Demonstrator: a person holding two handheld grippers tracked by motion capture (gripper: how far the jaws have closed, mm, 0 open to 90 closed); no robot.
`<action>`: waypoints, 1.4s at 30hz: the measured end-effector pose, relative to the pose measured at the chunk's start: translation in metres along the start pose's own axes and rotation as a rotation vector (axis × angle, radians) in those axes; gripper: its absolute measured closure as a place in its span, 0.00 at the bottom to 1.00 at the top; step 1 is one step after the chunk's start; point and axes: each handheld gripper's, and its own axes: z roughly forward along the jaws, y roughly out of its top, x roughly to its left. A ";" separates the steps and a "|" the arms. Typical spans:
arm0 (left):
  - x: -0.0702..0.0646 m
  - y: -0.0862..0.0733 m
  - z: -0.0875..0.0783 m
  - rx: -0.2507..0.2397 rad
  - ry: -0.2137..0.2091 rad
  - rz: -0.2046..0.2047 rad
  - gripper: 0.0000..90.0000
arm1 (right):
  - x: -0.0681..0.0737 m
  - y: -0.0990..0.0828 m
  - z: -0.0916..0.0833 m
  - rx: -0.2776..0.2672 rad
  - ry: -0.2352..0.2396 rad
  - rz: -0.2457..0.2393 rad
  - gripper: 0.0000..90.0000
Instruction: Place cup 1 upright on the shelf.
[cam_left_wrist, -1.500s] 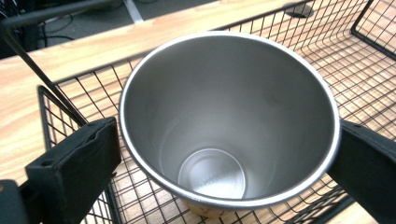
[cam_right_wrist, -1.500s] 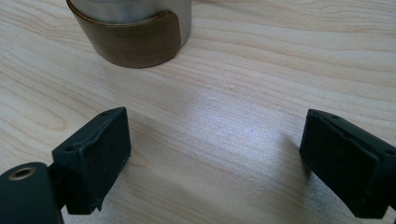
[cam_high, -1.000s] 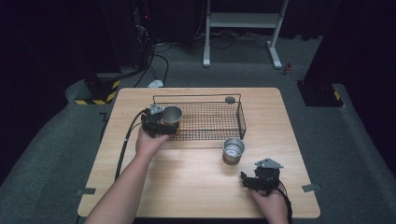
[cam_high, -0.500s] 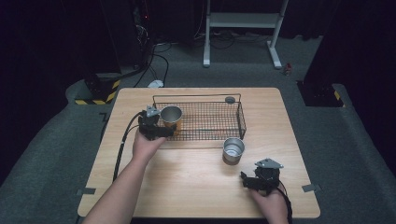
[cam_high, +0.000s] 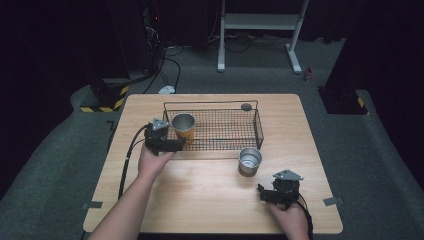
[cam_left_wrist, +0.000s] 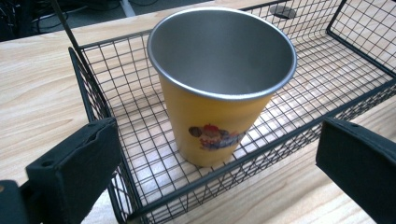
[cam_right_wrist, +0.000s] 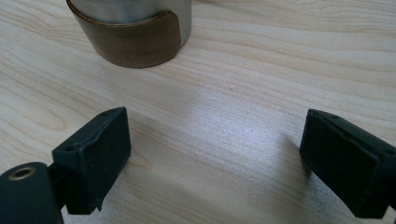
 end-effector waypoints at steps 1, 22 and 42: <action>0.000 -0.002 -0.001 0.002 0.002 0.004 0.01 | 0.000 0.000 0.000 0.002 0.000 0.002 0.10; 0.003 -0.028 -0.015 0.020 -0.038 -0.011 0.01 | 0.000 0.000 0.000 0.002 0.001 0.003 0.10; 0.005 -0.072 -0.028 0.075 -0.076 -0.009 0.01 | 0.000 0.000 0.000 0.003 0.003 0.000 0.10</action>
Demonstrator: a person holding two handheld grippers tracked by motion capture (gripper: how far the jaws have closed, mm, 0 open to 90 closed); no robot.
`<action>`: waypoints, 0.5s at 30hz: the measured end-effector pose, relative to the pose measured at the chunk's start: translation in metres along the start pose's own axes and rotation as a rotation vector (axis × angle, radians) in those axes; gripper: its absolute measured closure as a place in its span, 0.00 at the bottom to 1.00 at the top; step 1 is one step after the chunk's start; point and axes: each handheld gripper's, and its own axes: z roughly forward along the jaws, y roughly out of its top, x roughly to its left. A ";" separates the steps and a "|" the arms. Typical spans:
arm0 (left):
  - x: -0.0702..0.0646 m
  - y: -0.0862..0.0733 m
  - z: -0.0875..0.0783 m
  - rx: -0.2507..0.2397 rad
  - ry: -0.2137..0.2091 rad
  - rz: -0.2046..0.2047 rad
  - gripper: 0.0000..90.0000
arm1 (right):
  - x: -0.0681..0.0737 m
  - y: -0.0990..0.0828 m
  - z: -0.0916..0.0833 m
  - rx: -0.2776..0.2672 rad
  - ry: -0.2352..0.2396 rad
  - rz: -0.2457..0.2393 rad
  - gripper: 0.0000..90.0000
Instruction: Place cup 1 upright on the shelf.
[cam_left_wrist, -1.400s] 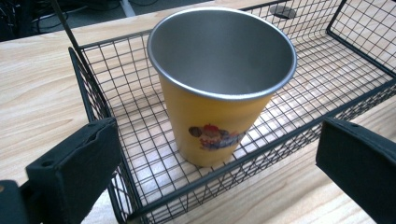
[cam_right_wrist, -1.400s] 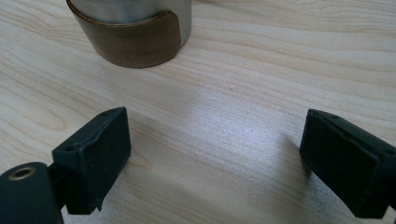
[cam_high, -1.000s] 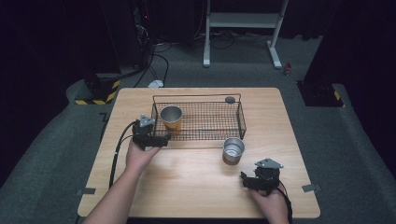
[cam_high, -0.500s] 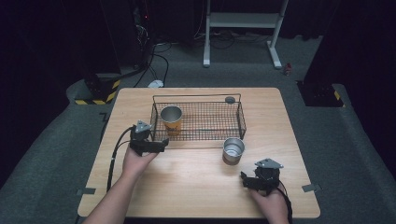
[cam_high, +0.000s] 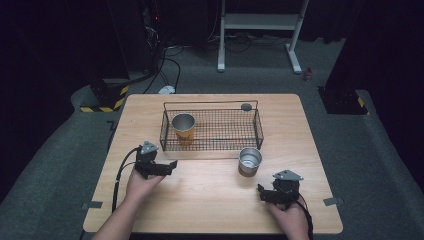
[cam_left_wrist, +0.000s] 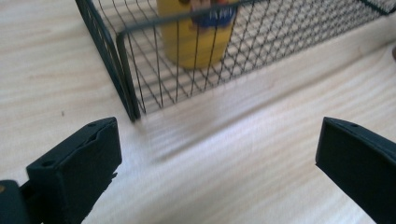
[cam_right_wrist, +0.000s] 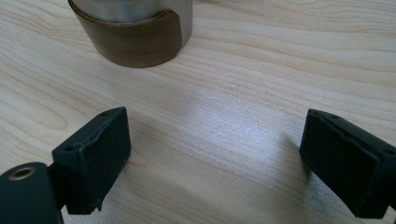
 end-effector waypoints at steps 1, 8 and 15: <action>-0.001 -0.006 -0.002 0.006 -0.002 -0.001 0.01 | 0.000 0.000 0.000 0.000 0.000 0.000 0.10; -0.002 -0.026 -0.008 0.047 -0.003 0.021 0.01 | 0.000 0.000 0.000 0.000 0.000 0.000 0.10; -0.002 -0.043 -0.017 0.093 0.010 0.056 0.01 | 0.000 0.000 0.000 0.002 0.000 0.000 0.10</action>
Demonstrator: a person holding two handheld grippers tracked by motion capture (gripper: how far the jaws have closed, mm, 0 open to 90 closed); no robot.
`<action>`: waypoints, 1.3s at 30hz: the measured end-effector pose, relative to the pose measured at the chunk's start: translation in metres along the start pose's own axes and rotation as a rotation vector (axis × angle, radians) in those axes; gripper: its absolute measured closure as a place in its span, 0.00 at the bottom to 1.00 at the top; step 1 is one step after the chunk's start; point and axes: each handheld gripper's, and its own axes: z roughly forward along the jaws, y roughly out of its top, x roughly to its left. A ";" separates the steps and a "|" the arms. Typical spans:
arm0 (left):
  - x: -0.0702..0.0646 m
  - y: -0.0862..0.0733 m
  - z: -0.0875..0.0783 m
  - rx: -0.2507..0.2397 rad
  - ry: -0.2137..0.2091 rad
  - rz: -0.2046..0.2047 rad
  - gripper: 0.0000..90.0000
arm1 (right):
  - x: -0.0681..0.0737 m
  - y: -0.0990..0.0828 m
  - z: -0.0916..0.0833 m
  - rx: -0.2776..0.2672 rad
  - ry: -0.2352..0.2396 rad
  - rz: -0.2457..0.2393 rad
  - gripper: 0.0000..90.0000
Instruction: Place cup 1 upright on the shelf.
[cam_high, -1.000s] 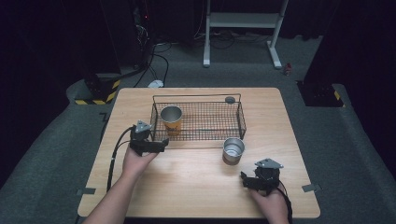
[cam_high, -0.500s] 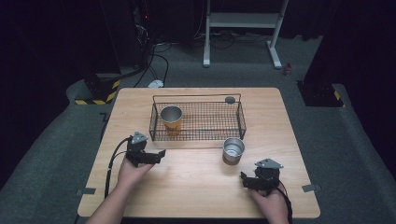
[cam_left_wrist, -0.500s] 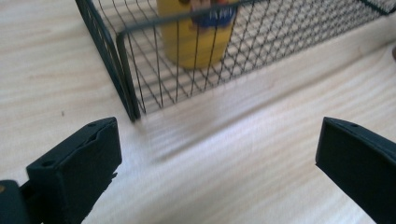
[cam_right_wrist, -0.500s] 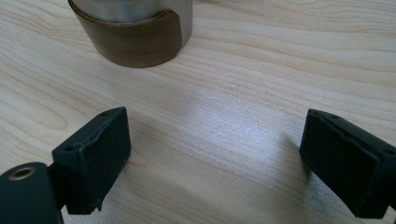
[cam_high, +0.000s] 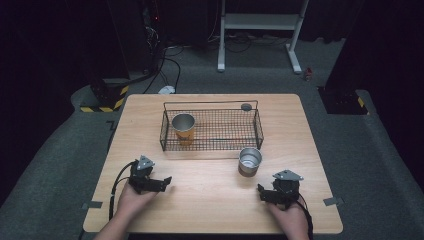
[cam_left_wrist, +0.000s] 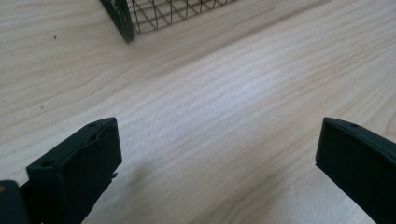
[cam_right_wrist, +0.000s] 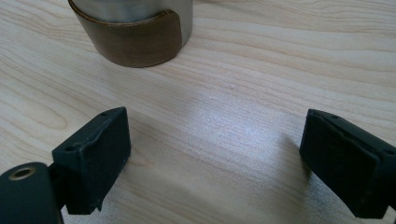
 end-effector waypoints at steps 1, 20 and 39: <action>0.000 0.000 0.000 0.000 0.000 0.000 0.01 | 0.000 0.000 0.000 0.000 0.000 0.000 0.10; -0.010 -0.019 0.001 0.016 0.024 0.052 0.01 | 0.000 -0.001 -0.002 -0.004 0.007 -0.017 0.11; -0.010 -0.021 0.001 -0.001 0.047 0.019 0.01 | 0.015 0.004 -0.018 -0.146 0.031 -0.061 0.10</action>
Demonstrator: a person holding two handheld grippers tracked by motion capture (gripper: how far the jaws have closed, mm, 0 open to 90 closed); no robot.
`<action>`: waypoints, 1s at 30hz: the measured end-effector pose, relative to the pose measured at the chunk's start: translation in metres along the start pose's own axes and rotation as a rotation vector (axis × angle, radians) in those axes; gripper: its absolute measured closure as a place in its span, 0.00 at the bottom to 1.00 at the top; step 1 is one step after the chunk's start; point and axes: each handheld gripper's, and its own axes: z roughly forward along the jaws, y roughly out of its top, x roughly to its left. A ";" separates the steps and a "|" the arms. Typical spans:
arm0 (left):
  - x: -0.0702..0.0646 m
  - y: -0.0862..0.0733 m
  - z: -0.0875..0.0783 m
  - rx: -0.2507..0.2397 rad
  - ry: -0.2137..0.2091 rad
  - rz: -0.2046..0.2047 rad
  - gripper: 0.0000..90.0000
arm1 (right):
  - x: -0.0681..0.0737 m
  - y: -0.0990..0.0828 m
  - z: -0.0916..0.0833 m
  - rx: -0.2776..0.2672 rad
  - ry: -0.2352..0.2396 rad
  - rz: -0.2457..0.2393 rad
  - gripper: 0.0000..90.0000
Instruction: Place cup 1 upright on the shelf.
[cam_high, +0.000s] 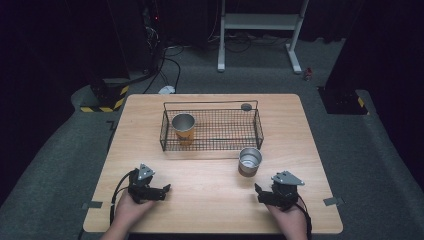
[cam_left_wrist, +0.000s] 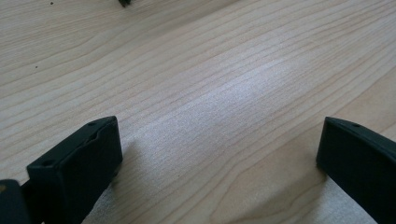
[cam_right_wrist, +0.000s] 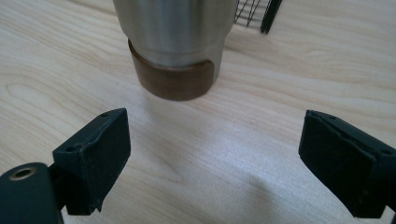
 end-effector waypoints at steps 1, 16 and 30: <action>0.001 0.000 0.000 -0.001 0.002 0.006 0.02 | 0.000 0.001 0.000 -0.006 0.006 -0.009 0.10; 0.001 0.001 0.000 -0.003 0.002 0.006 0.03 | 0.010 0.017 -0.001 -0.041 0.067 -0.004 0.10; 0.001 0.001 0.001 -0.003 -0.002 0.009 0.03 | 0.017 0.037 0.007 -0.055 0.031 0.047 0.11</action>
